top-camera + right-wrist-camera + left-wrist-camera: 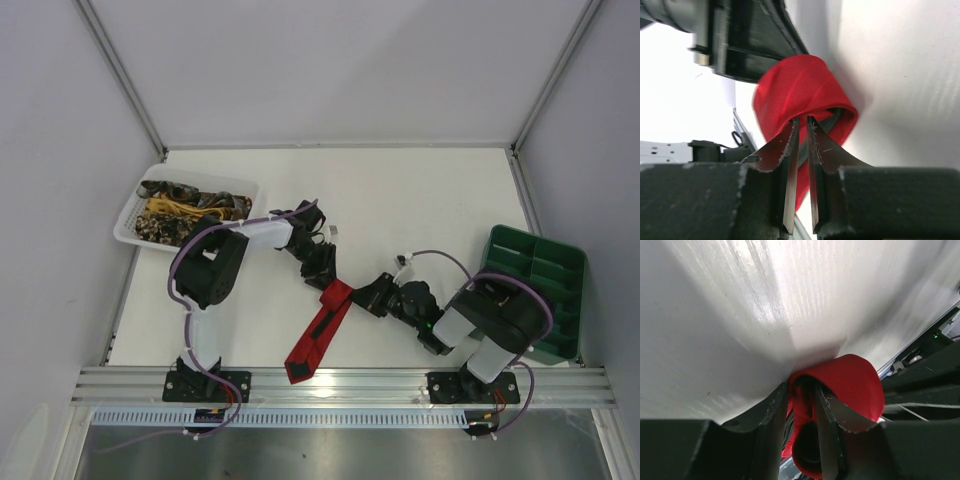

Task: Roll the ties
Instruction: Roll the tie

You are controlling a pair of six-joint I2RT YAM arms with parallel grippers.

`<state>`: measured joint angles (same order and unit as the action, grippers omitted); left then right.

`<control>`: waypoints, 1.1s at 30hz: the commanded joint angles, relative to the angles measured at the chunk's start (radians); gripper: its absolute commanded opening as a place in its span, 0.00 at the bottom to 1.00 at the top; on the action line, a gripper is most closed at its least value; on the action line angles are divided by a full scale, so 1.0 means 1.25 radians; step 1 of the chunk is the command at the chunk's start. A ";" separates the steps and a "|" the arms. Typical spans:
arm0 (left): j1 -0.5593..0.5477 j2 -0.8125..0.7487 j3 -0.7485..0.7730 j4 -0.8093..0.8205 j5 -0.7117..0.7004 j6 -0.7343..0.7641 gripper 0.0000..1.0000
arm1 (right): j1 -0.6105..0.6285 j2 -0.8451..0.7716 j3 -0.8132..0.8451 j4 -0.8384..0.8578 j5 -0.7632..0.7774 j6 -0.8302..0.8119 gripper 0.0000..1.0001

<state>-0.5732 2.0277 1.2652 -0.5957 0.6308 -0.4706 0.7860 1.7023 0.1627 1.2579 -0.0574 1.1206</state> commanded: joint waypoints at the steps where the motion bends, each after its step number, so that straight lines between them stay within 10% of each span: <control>1: -0.005 -0.002 -0.040 -0.022 -0.139 0.014 0.36 | 0.003 -0.089 0.004 -0.083 0.032 -0.025 0.16; 16: -0.005 -0.037 -0.049 -0.030 -0.199 -0.019 0.42 | -0.004 -0.625 0.080 -0.896 0.073 -0.132 0.17; 33: 0.023 -0.151 -0.063 -0.056 -0.400 -0.016 0.50 | -0.146 -0.385 0.429 -1.053 -0.284 -0.396 0.23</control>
<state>-0.5648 1.8839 1.2110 -0.6544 0.2642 -0.5049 0.6220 1.1568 0.5930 0.0082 -0.3073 0.7166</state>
